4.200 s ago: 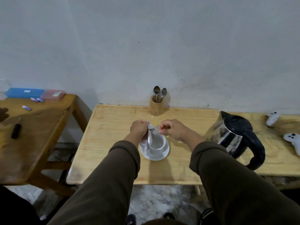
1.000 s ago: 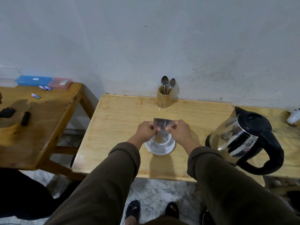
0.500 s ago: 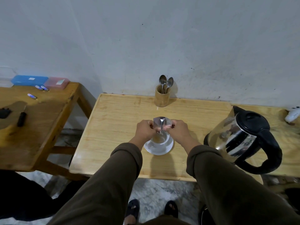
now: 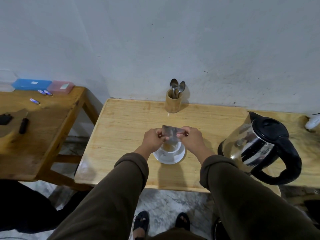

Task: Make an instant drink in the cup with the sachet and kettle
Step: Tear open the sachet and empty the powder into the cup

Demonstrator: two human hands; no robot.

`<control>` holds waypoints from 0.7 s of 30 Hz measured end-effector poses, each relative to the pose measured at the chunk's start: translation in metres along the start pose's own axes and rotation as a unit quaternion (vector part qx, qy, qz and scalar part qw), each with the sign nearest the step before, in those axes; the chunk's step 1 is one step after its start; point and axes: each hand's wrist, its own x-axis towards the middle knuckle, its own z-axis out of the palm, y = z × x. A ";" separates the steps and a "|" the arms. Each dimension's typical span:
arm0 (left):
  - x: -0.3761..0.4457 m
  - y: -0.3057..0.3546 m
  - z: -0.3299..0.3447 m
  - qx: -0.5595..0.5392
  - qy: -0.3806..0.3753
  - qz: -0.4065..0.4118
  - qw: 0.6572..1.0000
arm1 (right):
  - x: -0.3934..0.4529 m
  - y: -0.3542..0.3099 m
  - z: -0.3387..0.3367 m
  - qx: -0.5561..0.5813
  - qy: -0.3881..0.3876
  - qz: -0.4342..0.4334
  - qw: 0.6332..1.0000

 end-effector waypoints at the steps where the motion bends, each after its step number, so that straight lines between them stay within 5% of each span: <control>1: -0.001 0.001 0.000 -0.001 0.000 0.001 1.000 | -0.001 0.001 0.000 -0.001 -0.002 0.002 1.000; 21: -0.005 0.002 0.004 -0.029 0.006 -0.022 0.999 | -0.001 -0.004 0.006 -0.041 0.034 0.013 0.999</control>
